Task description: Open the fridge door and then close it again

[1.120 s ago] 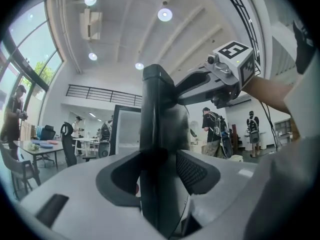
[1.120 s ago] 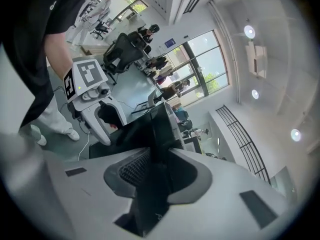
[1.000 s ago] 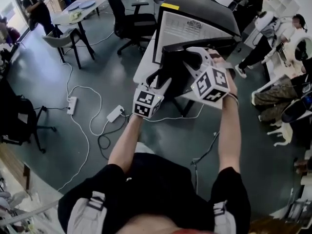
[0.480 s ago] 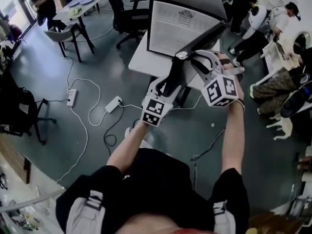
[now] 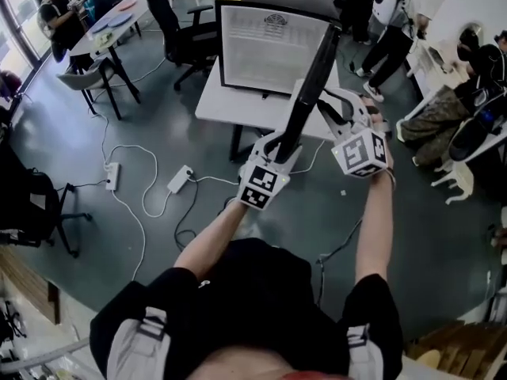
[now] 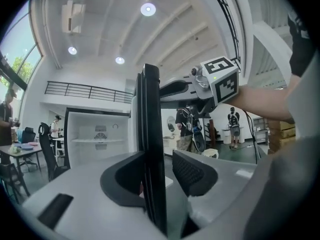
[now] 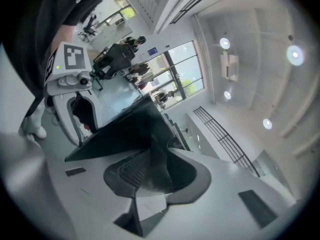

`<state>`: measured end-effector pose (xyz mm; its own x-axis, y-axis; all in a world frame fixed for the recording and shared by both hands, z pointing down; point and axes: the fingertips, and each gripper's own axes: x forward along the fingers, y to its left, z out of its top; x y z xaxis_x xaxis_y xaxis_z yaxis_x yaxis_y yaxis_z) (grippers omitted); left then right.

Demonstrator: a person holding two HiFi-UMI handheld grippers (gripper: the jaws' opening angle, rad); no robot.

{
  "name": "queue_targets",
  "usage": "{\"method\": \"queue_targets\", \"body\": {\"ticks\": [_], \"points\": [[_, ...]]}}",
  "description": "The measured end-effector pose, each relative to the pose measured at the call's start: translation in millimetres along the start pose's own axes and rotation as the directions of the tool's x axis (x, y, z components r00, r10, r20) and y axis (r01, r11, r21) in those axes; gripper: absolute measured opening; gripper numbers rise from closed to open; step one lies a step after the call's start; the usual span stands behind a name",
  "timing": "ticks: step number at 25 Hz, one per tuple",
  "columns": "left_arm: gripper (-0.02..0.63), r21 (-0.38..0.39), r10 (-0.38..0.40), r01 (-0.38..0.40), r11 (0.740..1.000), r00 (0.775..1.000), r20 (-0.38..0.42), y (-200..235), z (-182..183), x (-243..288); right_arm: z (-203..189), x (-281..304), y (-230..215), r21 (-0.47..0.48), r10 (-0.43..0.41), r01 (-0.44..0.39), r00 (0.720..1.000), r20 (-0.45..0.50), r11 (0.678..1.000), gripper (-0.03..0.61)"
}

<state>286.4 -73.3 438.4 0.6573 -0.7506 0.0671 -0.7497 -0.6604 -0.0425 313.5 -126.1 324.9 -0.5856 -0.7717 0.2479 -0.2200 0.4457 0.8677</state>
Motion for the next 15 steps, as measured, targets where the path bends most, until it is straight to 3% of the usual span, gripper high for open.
{"method": "queue_targets", "body": {"ticks": [2, 4, 5, 7, 9, 11, 13, 15], "points": [[0.169, -0.019, -0.021, 0.020, 1.000, 1.000, -0.003, 1.2, 1.7, -4.1, -0.3, -7.0, -2.5, 0.159, -0.069, 0.067, 0.998, 0.009, 0.985, 0.096], [0.161, -0.057, -0.007, 0.007, 0.998, 1.000, 0.006, 9.7, 3.8, -12.7, -13.6, -17.5, 0.2, 0.356, -0.189, 0.190, 0.981, -0.040, 0.915, 0.058], [0.139, -0.076, 0.011, -0.010, 0.997, 1.000, 0.014, 15.3, 4.6, -17.0, -24.4, -23.9, 4.7, 0.454, -0.251, 0.260, 0.964, -0.082, 0.852, 0.032], [0.060, -0.111, 0.054, -0.051, 0.993, 0.998, 0.022, 24.6, 2.8, -25.5, -43.1, -35.8, 23.6, 0.636, -0.336, 0.344, 0.932, -0.139, 0.691, 0.002], [0.003, -0.141, 0.095, -0.093, 0.986, 0.995, 0.012, 30.9, -5.4, -32.4, -59.5, -41.1, 53.8, 0.786, -0.367, 0.345, 0.916, -0.162, 0.513, -0.003], [0.000, -0.164, 0.126, -0.125, 0.978, 0.992, -0.005, 36.3, -15.1, -35.4, -72.2, -41.8, 78.6, 0.872, -0.373, 0.331, 0.908, -0.190, 0.362, -0.006], [0.000, -0.174, 0.138, -0.139, 0.975, 0.990, -0.018, 37.0, -22.9, -36.9, -82.0, -45.8, 93.7, 0.901, -0.372, 0.338, 0.900, -0.226, 0.271, -0.006], [-0.002, -0.172, 0.137, -0.138, 0.975, 0.990, -0.022, 32.2, -27.5, -37.0, -88.0, -53.4, 97.7, 0.912, -0.389, 0.344, 0.889, -0.240, 0.224, -0.006]]}}
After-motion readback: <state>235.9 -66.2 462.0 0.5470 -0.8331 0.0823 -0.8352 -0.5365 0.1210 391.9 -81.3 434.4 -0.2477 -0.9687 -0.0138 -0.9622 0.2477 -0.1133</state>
